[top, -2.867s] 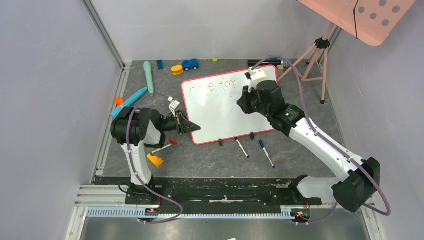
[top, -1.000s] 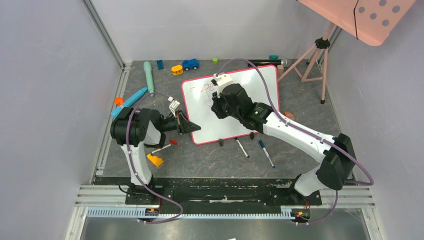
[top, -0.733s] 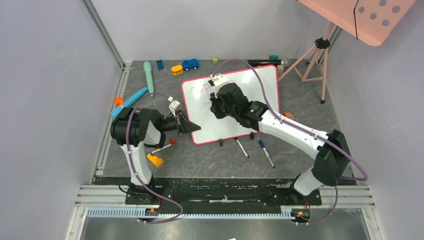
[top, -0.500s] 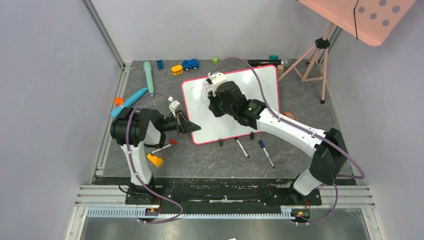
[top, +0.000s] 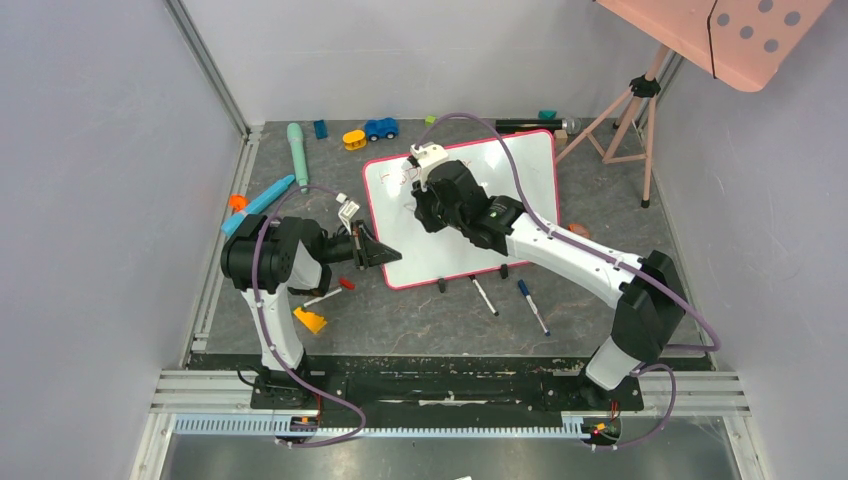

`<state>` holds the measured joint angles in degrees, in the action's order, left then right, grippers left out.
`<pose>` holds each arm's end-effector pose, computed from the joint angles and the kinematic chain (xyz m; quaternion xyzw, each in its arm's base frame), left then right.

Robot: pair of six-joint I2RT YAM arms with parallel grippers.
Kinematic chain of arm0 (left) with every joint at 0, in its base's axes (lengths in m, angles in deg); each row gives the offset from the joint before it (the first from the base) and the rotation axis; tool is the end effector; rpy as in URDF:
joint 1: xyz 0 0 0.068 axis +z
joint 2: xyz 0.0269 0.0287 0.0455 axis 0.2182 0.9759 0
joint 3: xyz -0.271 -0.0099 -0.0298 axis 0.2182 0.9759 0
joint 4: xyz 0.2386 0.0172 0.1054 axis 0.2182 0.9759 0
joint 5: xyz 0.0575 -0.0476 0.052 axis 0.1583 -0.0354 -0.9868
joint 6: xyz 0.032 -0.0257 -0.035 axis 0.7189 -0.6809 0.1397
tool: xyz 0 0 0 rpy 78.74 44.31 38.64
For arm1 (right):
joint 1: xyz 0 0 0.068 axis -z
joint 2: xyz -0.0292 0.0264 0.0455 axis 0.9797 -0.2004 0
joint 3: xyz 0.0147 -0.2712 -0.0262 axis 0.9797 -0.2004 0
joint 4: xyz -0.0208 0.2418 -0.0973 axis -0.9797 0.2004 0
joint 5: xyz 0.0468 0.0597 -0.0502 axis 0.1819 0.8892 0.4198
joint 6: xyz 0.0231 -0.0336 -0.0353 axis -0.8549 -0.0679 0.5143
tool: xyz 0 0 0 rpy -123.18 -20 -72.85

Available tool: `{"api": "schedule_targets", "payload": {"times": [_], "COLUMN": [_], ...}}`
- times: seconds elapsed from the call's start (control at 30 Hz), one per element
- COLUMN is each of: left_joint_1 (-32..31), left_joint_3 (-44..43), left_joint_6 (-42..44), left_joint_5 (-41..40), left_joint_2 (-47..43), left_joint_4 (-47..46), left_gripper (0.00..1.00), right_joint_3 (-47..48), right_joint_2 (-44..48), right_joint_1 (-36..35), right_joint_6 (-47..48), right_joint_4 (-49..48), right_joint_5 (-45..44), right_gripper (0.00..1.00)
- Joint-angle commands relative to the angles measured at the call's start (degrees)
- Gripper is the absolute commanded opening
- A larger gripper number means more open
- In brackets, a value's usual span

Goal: Write a sentence on the whiteboard

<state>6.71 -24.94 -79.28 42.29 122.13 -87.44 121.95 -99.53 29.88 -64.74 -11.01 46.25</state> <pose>0.2897 -0.0641 0.1104 0.2385 0.6665 -0.6054 0.3638 0.2576 0.2832 0.3183 -0.2364 0.8389 0.1836 0.4545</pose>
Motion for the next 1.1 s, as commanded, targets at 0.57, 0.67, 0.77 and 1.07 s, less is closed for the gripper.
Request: {"api": "schedule_targets", "payload": {"times": [0.57, 0.67, 0.77, 1.07], "left_joint_1": [-0.78, -0.79, -0.79, -0.79], "left_joint_3": [-0.40, -0.45, -0.47, -0.38], "left_joint_6": [7.46, 7.53, 7.53, 7.50], "left_joint_5": [2.72, 2.75, 2.70, 2.66], "left_joint_2": [0.54, 0.53, 0.63, 0.52], "left_joint_4": [-3.39, -3.39, -3.39, -3.39], "left_gripper": [0.02, 0.02, 0.02, 0.02], "right_joint_3": [-4.25, -4.73, -4.66, -1.94], "right_joint_2": [1.56, 1.55, 1.46, 0.93], "right_joint_1": [-0.31, -0.32, -0.31, -0.31], "right_joint_6": [0.02, -0.02, 0.06, 0.32], "right_joint_4": [0.58, 0.65, 0.74, 1.25], "right_joint_5": [-0.65, -0.33, -0.32, -0.72], "right_gripper": [0.00, 0.00, 0.00, 0.00]}}
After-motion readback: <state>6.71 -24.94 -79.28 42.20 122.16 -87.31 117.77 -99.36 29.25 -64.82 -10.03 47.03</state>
